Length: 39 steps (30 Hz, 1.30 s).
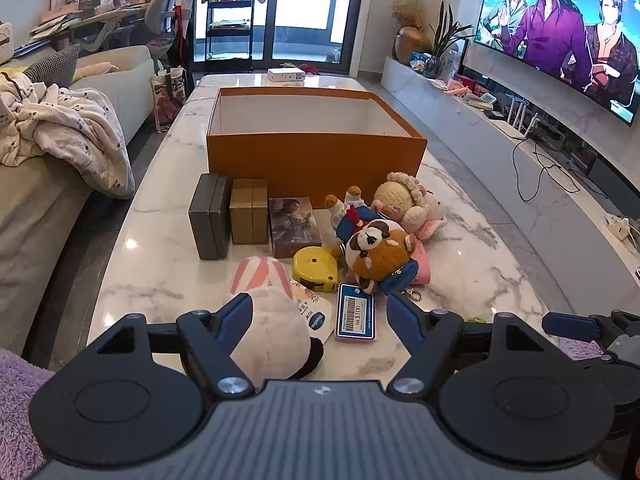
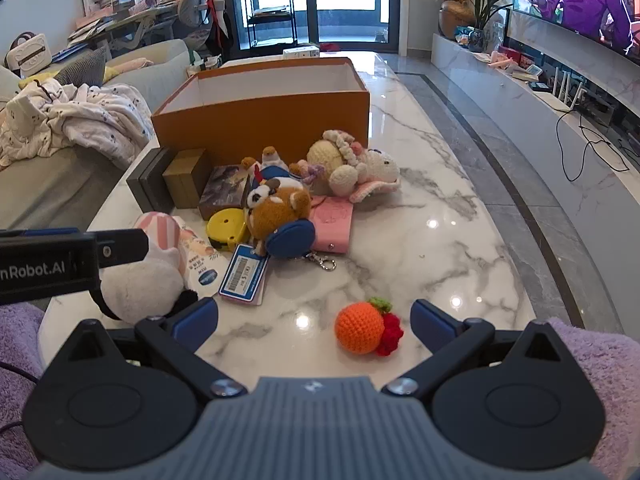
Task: Organize objects
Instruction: 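Move both tools toward the plush toys in front of the box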
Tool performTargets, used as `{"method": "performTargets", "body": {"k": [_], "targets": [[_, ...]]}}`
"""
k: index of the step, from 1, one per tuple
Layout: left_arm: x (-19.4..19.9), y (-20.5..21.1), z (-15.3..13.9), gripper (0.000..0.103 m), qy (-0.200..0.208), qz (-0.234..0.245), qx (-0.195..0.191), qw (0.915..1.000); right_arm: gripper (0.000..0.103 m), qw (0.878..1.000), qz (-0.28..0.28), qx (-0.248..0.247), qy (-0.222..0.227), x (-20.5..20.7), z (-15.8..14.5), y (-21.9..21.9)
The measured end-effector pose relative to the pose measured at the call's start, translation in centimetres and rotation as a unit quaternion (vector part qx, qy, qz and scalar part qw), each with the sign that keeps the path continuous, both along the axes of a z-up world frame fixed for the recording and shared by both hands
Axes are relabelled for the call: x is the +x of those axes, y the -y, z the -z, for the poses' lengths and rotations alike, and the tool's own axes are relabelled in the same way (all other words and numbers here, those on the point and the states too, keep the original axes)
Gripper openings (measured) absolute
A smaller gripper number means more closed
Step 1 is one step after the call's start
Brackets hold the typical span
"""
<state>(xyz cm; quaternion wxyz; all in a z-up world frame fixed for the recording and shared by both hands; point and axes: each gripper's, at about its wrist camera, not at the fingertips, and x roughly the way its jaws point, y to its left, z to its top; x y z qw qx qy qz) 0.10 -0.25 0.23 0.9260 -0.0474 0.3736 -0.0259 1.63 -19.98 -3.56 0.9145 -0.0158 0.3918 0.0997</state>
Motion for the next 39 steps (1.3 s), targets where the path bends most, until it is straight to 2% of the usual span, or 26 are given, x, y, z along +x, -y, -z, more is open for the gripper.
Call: {"method": "performTargets", "body": {"k": [39], "targets": [[-0.51,-0.95,0.03,0.087,0.003,-0.004,-0.021,0.9998,0.102,1.000,-0.011,-0.009,-0.008,-0.44,0.42,-0.65]]}}
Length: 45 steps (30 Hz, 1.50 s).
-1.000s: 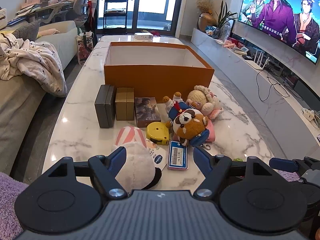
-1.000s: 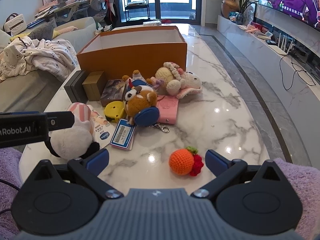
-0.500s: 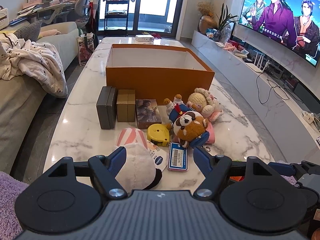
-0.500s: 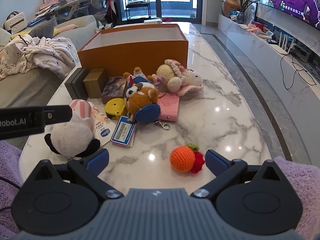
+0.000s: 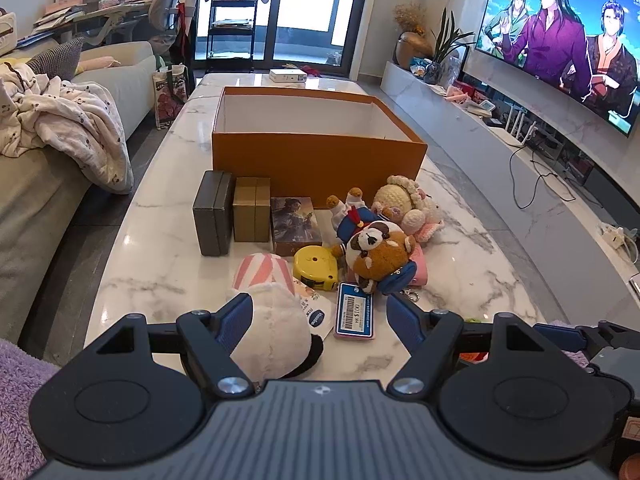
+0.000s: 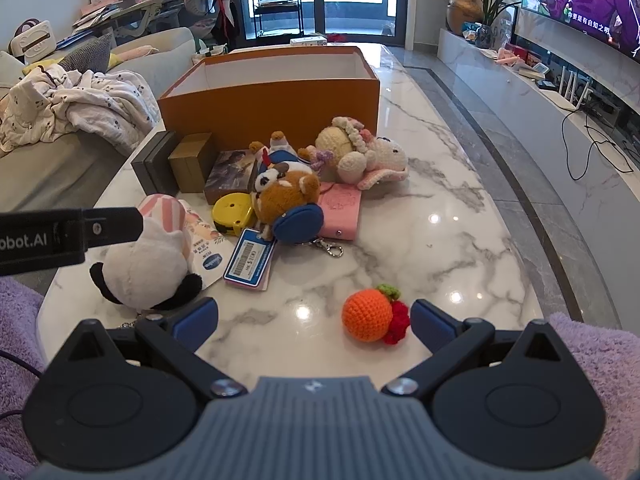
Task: Organize objects
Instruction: 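Move both tools toward the plush toys in front of the box, then grasp the striped-hat plush with left tool while right tool grasps the dog plush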
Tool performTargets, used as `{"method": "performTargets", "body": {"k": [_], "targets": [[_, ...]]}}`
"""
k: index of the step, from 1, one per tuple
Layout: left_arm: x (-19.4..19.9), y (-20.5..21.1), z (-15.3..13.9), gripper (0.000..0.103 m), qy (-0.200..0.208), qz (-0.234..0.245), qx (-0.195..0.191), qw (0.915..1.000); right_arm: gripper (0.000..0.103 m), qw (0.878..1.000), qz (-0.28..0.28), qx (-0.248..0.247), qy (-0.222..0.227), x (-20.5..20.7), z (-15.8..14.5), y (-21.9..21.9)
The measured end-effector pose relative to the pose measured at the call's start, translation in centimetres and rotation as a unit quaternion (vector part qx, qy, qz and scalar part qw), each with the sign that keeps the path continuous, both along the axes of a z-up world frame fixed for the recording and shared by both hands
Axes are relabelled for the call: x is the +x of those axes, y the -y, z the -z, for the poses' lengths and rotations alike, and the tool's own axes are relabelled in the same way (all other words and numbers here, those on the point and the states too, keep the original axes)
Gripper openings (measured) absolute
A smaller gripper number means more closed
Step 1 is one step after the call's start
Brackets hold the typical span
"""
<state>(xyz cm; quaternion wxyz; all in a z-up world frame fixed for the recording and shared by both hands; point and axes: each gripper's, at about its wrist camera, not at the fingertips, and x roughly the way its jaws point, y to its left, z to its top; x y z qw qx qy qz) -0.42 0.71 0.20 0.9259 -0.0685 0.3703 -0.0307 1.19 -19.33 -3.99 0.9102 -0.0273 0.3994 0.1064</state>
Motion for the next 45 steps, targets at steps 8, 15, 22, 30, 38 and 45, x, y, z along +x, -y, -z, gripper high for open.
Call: {"method": "performTargets", "body": {"k": [8,15,22,30,38,45], "targets": [[-0.2,-0.7,-0.1,0.078,0.010,0.003,-0.005,0.9999,0.102,1.000,-0.002,0.008,-0.007,0.3,0.3,-0.2],[0.4,-1.0,0.7,0.057,-0.011,0.018,-0.002,0.9998,0.102,0.999,-0.021,0.023,0.008,0.7,0.4,-0.7],[2.0,-2.2,2.3,0.057,-0.050,-0.012,0.033,0.9981,0.071,0.997,-0.051,0.047,0.013,2.0,0.7,-1.9],[3.1,-2.3,5.1,0.071,-0.093,0.006,0.049,0.9945,0.065,0.999,-0.040,0.037,0.003,4.5,1.5,-2.5],[4.2,-0.5,6.4,0.087,-0.098,0.025,0.098,0.9901,0.072,0.999,-0.031,0.032,-0.022,6.2,2.7,-2.4],[5.6,-1.7,7.4,0.090,-0.111,0.002,0.092,0.9896,0.082,0.999,-0.030,0.027,-0.015,8.4,2.1,-2.3]]}}
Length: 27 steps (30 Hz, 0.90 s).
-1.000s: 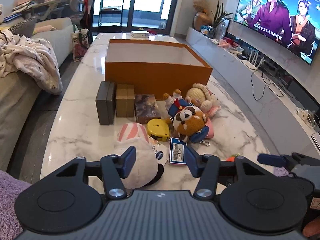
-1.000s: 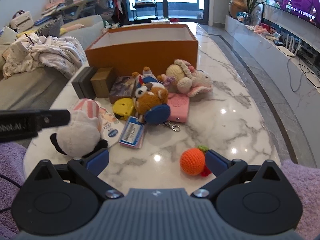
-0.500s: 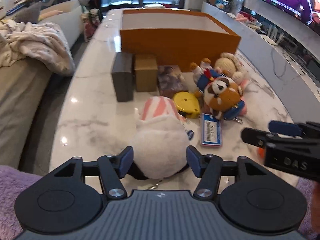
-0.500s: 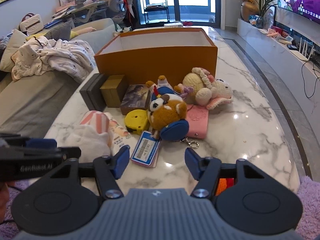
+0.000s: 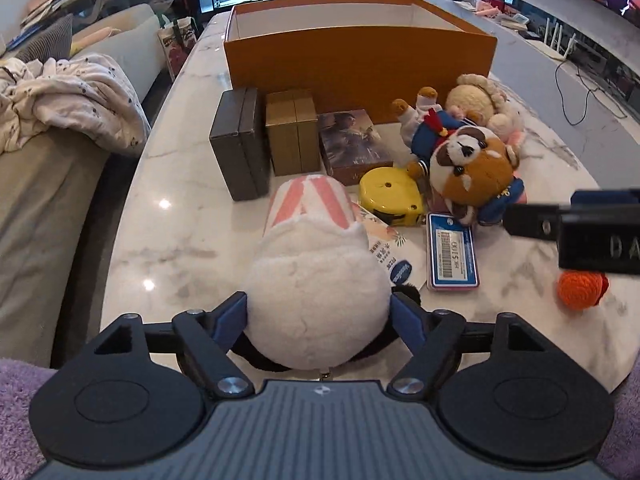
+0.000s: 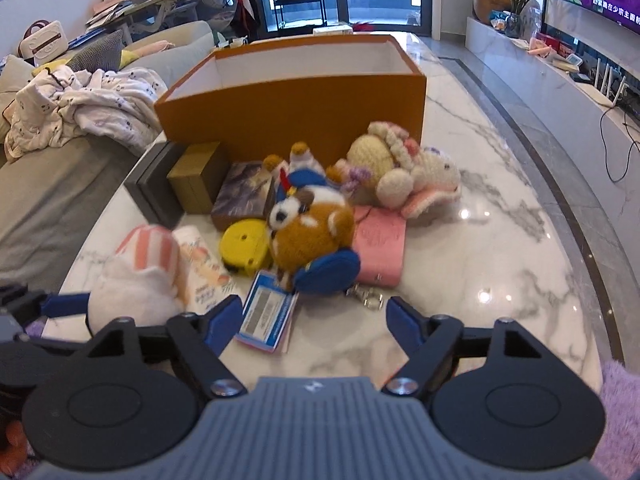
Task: Organize objects
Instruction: 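Grasp the striped-hat plush with left tool while right tool grasps the dog plush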
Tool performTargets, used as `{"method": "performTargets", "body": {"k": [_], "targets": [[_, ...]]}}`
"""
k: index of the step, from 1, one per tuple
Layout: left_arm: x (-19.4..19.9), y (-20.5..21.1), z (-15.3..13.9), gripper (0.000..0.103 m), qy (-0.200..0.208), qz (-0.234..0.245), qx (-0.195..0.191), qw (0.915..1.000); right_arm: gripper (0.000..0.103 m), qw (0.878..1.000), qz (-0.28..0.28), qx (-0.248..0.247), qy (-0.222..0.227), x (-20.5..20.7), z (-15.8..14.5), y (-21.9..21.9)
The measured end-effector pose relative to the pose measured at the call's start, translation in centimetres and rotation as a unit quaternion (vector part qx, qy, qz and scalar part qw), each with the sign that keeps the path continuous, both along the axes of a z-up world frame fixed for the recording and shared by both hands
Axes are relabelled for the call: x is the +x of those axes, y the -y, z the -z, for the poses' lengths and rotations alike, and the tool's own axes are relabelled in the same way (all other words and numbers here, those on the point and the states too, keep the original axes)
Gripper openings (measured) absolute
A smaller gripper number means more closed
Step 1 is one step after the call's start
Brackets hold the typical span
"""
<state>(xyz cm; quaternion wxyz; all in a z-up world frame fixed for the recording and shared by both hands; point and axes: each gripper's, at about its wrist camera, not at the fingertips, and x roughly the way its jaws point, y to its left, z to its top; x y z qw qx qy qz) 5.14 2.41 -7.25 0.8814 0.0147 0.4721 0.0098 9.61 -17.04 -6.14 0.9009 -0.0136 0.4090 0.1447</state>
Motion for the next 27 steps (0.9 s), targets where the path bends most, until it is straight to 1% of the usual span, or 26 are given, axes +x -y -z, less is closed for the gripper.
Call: {"method": "performTargets", "body": {"k": [3,6,9,15,16,18,19,20,24,27], "targets": [[0.4,-0.5,0.1,0.091,-0.002,-0.001,-0.012,0.9999,0.084,1.000,-0.007,-0.023,0.012,1.3,-0.2,-0.7],[0.8,-1.3,0.4,0.092,-0.006,-0.009,-0.036,0.9993,0.086,0.999,-0.021,-0.037,0.014,2.7,-0.1,-1.4],[1.2,-2.0,0.6,0.093,-0.013,-0.019,-0.060,0.9979,0.086,0.999,-0.029,-0.042,0.006,4.3,0.4,-1.9],[1.9,-2.5,1.5,0.093,-0.026,-0.026,-0.082,0.9960,0.086,0.998,-0.032,-0.048,-0.015,7.2,2.2,-2.8],[1.9,-2.6,1.5,0.093,-0.025,-0.026,-0.085,0.9957,0.084,0.998,-0.031,-0.047,-0.016,7.4,2.5,-2.9],[1.9,-2.8,1.4,0.091,-0.026,-0.028,-0.091,0.9952,0.077,0.998,-0.037,-0.039,-0.019,7.6,2.8,-2.9],[1.9,-2.9,1.4,0.090,-0.026,-0.031,-0.094,0.9947,0.068,0.998,-0.043,-0.029,-0.021,7.5,2.8,-2.8],[1.9,-3.0,1.3,0.089,-0.027,-0.035,-0.099,0.9941,0.063,0.998,-0.048,-0.021,-0.023,7.3,2.8,-2.8],[1.6,-3.5,0.9,0.087,-0.023,-0.046,-0.110,0.9926,0.061,0.998,-0.057,-0.037,-0.009,6.6,2.5,-3.3],[1.2,-3.8,-0.2,0.087,-0.009,-0.046,-0.118,0.9919,0.059,0.998,-0.056,-0.020,-0.006,6.2,1.8,-3.0]]}}
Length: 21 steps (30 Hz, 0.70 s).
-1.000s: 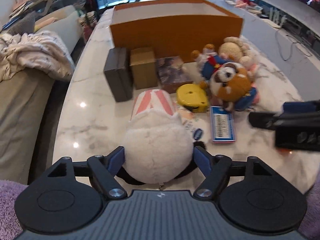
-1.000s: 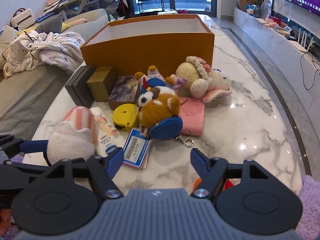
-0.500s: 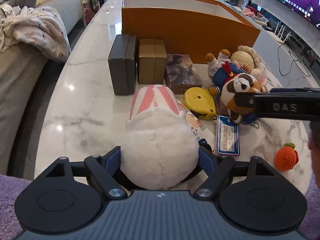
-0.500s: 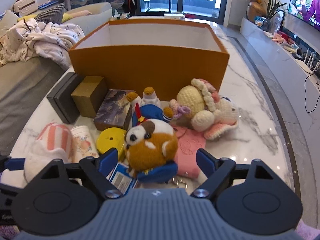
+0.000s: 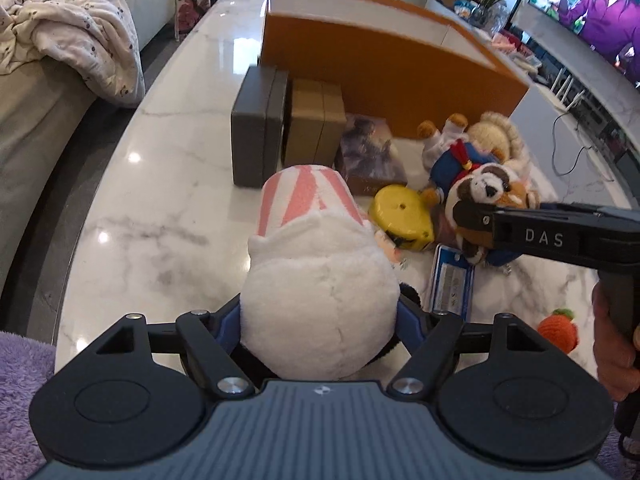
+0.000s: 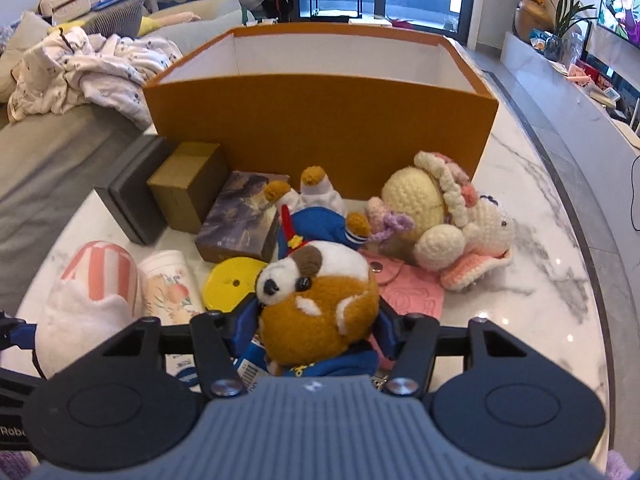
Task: Organize objects
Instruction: 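Grasp the striped-hat plush with left tool while right tool grasps the dog plush, then carry both plushes over the box and release them inside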
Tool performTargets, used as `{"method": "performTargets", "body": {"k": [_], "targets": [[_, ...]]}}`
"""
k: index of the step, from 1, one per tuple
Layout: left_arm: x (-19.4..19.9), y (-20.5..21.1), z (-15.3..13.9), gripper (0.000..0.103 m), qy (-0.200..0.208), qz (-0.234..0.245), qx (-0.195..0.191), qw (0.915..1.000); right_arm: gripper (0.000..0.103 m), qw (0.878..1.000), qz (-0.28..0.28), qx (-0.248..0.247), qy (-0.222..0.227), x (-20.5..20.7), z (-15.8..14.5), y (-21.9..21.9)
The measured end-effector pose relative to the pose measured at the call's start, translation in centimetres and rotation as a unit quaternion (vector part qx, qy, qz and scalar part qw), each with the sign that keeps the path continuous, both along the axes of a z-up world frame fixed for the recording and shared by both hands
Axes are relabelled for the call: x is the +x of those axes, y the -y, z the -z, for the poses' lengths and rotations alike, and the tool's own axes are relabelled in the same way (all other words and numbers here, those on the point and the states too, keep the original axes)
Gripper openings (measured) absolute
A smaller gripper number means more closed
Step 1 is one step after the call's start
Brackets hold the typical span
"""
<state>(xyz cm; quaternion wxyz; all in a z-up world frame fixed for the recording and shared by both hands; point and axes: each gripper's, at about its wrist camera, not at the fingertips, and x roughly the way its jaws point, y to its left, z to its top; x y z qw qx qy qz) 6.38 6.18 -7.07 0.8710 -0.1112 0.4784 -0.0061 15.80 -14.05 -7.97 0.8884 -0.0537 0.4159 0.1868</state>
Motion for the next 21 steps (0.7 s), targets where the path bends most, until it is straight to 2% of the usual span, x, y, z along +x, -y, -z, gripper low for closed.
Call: {"method": "performTargets", "body": {"k": [9,18,21], "targets": [[0.7,-0.9,-5.0,0.087,0.063,-0.013,-0.020,0.9977,0.059,0.998,-0.014,0.034,0.041,-1.3,-4.6,0.0],[5.0,-1.8,-9.7,0.087,0.109,-0.022,-0.023,0.9935,0.059,0.993,-0.014,0.085,0.079,0.3,-9.8,-0.8],[6.8,-1.7,-11.4,0.087,0.128,-0.017,-0.011,0.9916,0.059,0.991,-0.008,0.102,0.086,1.7,-11.2,-1.0]]}}
